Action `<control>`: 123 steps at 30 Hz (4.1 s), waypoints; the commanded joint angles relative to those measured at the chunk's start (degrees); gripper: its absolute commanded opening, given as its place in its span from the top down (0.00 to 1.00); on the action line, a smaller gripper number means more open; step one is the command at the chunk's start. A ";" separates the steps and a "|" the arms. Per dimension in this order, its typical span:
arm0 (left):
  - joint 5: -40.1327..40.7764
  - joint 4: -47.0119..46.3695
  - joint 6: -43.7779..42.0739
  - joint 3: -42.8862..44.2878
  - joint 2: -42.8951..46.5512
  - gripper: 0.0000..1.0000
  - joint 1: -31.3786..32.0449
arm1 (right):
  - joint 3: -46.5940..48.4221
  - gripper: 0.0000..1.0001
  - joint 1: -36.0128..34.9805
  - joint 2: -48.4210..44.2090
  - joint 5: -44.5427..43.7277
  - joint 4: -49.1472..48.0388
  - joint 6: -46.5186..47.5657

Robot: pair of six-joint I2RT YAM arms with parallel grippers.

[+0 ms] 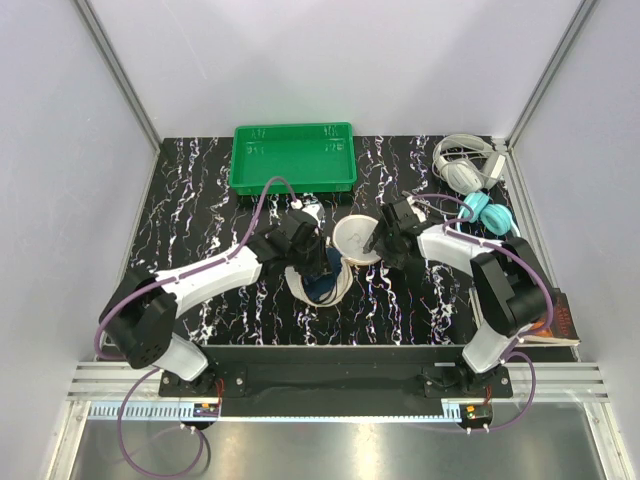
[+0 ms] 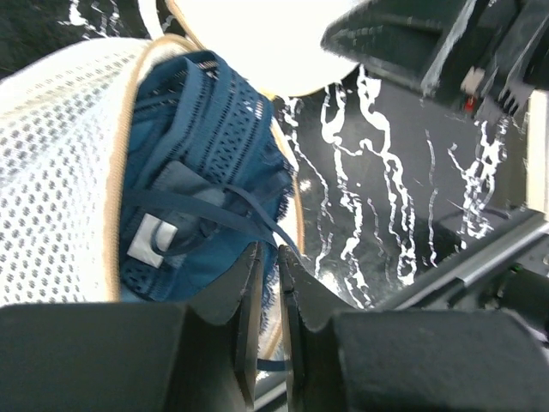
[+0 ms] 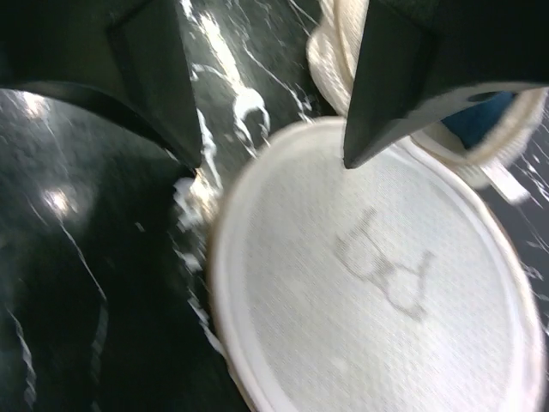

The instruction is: Place the bra in the laundry bag and zip it closed

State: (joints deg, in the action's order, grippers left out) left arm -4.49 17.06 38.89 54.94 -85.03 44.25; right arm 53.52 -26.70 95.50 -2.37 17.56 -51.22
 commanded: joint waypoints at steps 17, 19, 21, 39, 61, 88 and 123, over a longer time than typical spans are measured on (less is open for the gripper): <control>7.30 -5.89 -4.00 -1.23 -11.02 0.87 -0.57 | -6.67 1.00 -0.28 -18.58 -8.27 -1.75 1.73; 7.74 -6.77 -4.26 -1.50 -12.69 0.88 -0.74 | -4.40 1.00 -2.55 -23.58 -9.40 3.84 3.22; 7.22 -7.04 -5.23 -1.33 -13.75 0.90 -0.74 | -2.20 1.00 -3.97 -25.01 -8.45 9.47 2.97; 9.77 -5.46 -13.93 -1.94 -14.10 0.92 -2.76 | 12.84 1.00 -19.53 -29.32 -21.98 24.71 8.32; -5.71 -12.46 -13.32 -8.87 21.48 0.07 0.82 | 15.56 1.00 -20.15 -30.73 -17.67 30.51 10.88; 29.64 -33.92 -25.10 -1.14 2.05 0.75 20.88 | 14.34 0.69 -20.06 -34.33 -16.08 30.42 1.92; 34.11 -54.32 28.25 -40.79 38.98 1.00 14.99 | -12.29 0.05 -11.80 -33.73 20.45 -16.14 10.53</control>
State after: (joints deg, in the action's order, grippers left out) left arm 24.67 -35.40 63.20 14.79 -47.97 58.98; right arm 43.29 -39.99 60.62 7.33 16.19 -41.19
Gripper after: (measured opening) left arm 0.027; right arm 0.972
